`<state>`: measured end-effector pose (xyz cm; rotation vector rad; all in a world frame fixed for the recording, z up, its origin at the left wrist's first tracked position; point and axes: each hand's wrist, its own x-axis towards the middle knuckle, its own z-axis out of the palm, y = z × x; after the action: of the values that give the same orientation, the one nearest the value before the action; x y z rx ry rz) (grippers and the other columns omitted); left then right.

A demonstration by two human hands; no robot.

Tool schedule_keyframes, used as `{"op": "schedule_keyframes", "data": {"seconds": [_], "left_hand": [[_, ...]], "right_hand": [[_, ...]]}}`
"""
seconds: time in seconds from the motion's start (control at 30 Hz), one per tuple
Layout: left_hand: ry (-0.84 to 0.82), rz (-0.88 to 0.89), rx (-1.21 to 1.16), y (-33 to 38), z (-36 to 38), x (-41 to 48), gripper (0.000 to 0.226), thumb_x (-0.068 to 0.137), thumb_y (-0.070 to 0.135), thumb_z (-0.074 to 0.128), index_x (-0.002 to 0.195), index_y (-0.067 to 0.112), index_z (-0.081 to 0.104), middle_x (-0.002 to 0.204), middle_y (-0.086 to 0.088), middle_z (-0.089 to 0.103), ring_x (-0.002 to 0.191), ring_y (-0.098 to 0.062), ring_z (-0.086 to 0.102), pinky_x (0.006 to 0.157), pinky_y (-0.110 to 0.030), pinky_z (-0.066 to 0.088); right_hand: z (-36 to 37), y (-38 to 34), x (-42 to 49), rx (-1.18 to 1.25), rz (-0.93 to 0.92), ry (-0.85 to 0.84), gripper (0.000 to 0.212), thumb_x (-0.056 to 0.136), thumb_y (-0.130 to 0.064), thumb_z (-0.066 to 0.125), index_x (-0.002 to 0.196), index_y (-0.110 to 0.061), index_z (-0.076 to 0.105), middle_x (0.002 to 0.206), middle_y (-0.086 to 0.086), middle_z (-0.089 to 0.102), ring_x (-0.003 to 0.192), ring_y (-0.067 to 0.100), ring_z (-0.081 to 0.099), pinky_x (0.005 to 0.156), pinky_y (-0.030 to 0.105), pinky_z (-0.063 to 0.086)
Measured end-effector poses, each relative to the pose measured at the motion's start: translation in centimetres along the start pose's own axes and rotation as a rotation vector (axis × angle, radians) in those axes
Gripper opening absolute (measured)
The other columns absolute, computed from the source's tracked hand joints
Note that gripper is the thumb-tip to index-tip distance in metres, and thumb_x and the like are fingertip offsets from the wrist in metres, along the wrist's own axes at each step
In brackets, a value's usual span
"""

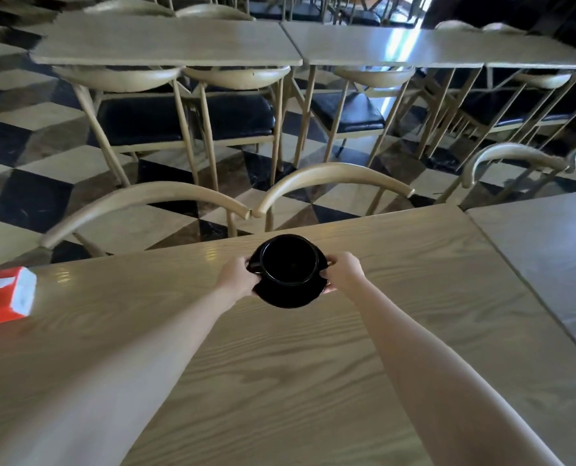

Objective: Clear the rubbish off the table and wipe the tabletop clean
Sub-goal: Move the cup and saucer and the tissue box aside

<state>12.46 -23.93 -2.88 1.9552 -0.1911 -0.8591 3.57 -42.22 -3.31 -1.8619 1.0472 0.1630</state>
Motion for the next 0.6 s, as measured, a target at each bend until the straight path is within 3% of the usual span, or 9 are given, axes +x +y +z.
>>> {"op": "schedule_keyframes", "data": {"seconds": [0.13, 0.3, 0.43, 0.5, 0.6], "left_hand": [[0.006, -0.018, -0.031, 0.8, 3.5, 1.9, 0.048, 0.088, -0.004, 0.053, 0.134, 0.007, 0.045, 0.125, -0.017, 0.057, 0.105, -0.035, 0.063, 0.076, -0.038, 0.057], [-0.015, -0.07, -0.109, 1.6, 7.0, 3.1, 0.047, 0.09, -0.007, 0.049, 0.136, 0.003, 0.04, 0.129, -0.02, 0.053, 0.113, -0.039, 0.057, 0.08, -0.04, 0.053], [0.002, -0.087, -0.134, 1.7, 8.5, 3.4, 0.043, 0.09, -0.008, 0.05, 0.131, 0.001, 0.045, 0.107, -0.013, 0.056, 0.111, -0.038, 0.059, 0.08, -0.041, 0.053], [0.019, -0.09, -0.125, 1.6, 8.9, 3.6, 0.039, 0.089, -0.008, 0.05, 0.128, 0.0, 0.048, 0.093, -0.005, 0.054, 0.104, -0.037, 0.06, 0.079, -0.041, 0.054], [0.026, -0.085, -0.117, 1.4, 9.5, 3.6, 0.038, 0.09, -0.007, 0.05, 0.127, 0.002, 0.049, 0.092, -0.003, 0.051, 0.102, -0.035, 0.061, 0.078, -0.039, 0.054]], "right_hand": [[-2.4, 1.9, 2.4, -0.014, -0.026, 0.008, 0.037, 0.083, 0.013, 0.042, 0.101, -0.004, 0.069, 0.079, 0.013, 0.066, 0.056, 0.03, 0.067, 0.066, 0.04, 0.062], [-4.2, 4.3, 4.9, -0.001, -0.009, 0.005, 0.043, 0.081, 0.015, 0.045, 0.108, -0.008, 0.069, 0.082, 0.014, 0.067, 0.055, 0.029, 0.067, 0.054, 0.032, 0.061], [-4.7, 5.5, 6.0, -0.022, -0.018, -0.004, 0.045, 0.079, 0.014, 0.043, 0.104, -0.012, 0.071, 0.083, 0.015, 0.069, 0.07, 0.038, 0.072, 0.073, 0.045, 0.061], [-4.8, 6.0, 6.3, -0.012, -0.012, 0.001, 0.045, 0.078, 0.013, 0.044, 0.1, -0.015, 0.072, 0.082, 0.012, 0.069, 0.071, 0.039, 0.072, 0.074, 0.046, 0.06], [-4.8, 6.4, 6.5, 0.008, 0.007, 0.001, 0.046, 0.078, 0.014, 0.046, 0.105, -0.015, 0.071, 0.073, 0.006, 0.066, 0.069, 0.038, 0.071, 0.074, 0.045, 0.06]]}}
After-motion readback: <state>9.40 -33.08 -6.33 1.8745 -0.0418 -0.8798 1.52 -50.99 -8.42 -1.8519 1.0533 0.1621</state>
